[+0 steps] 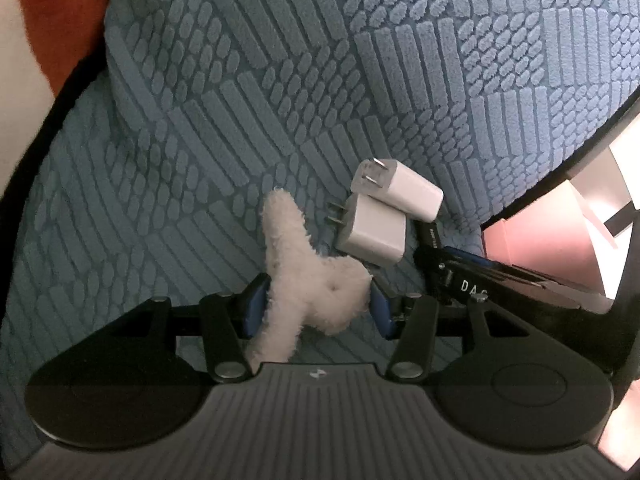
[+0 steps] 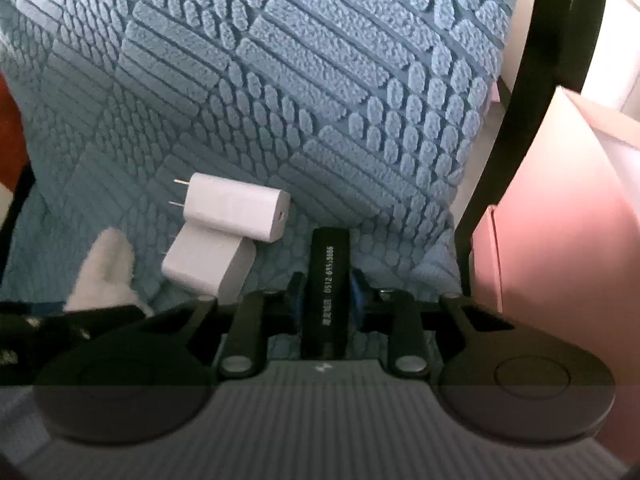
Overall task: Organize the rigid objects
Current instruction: 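Lift the fluffy clip and USB stick off the cushion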
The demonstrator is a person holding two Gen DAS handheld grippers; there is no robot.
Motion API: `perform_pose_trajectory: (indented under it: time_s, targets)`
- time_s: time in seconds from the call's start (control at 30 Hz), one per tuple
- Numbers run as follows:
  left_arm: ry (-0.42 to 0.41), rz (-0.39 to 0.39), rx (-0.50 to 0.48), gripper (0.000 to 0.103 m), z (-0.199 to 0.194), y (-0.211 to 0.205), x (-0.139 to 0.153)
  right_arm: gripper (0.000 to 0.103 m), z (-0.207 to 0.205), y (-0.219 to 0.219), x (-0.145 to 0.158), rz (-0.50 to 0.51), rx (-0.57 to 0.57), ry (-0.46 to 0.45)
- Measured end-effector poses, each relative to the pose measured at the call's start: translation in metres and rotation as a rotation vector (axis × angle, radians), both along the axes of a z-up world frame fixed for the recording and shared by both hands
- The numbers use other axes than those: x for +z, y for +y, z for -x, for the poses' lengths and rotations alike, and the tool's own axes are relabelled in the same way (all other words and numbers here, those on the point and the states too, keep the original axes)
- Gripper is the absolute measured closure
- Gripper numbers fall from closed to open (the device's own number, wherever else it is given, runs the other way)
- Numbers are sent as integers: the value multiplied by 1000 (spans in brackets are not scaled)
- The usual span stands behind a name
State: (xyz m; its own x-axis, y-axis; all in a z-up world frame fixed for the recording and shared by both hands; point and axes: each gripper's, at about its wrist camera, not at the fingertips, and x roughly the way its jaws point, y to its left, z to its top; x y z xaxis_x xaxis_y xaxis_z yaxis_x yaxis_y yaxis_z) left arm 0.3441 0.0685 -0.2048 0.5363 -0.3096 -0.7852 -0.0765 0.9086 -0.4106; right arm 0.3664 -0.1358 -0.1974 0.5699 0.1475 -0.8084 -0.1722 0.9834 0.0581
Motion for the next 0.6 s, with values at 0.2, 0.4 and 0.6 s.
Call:
perform_pose_trajectory:
  time_s: [0.2,0.4,0.6]
  targets:
    - [-9,-35,-25,46,16,-3,5,77,24,-3,12,-24,-15,20]
    - [-21,-26,-28,47,43,-1,13,77,65,2,28,-59,14,28]
    - [-17,-23,-20,48,72,0,15,77,116,0,40,-69,35,12]
